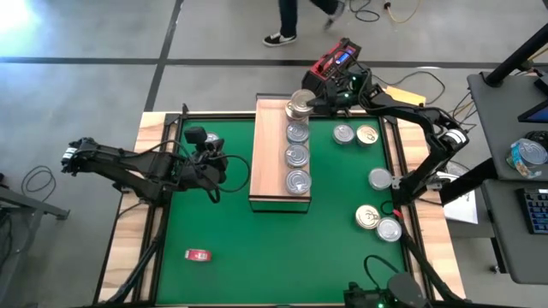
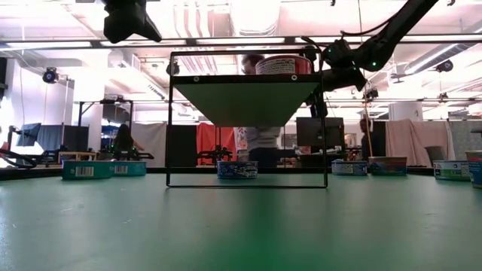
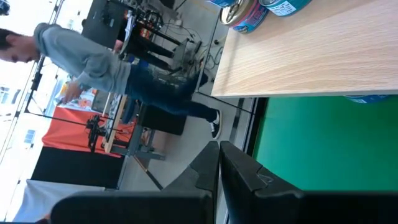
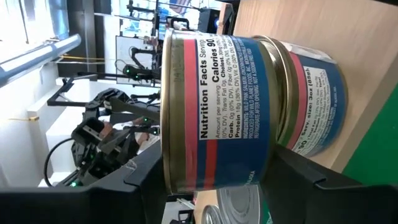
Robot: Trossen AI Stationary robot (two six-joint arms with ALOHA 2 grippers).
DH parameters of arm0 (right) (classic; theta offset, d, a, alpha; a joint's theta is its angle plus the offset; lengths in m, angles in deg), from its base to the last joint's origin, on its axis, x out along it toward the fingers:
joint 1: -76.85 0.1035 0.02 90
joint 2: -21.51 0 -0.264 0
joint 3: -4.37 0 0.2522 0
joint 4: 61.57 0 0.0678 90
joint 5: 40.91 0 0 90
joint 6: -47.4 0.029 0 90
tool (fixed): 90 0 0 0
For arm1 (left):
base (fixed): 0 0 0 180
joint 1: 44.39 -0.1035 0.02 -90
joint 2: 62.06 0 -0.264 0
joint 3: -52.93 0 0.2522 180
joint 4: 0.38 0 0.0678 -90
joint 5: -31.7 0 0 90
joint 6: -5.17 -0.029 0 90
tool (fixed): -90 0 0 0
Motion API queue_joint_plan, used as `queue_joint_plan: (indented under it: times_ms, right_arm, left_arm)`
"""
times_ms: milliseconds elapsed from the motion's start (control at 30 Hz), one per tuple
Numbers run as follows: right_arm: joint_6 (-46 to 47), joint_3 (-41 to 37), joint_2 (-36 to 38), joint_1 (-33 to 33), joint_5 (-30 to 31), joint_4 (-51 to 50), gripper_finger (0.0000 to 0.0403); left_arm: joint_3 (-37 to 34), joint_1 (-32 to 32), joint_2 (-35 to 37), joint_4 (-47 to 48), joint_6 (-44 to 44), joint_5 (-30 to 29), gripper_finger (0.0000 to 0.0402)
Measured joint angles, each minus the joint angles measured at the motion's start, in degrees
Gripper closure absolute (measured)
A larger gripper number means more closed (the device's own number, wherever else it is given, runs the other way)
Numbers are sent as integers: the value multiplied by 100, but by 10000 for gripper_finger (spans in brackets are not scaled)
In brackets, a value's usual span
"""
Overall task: Stack canned seafood by type on shelf
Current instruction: Stack the top left dark blue tuna can on top of the dark blue tuna can on the shelf
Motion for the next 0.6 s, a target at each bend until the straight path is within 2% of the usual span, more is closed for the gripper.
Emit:
queue_joint_plan:
  times_ms: [300,600]
  right_arm:
    - [-4,-7,6,26,39,-12,207]
    - [-44,-7,15,26,186,15,148]
  left_arm:
    - [0,0,-2,-2,3,2,401]
    - [-4,0,-2,0,30,2,401]
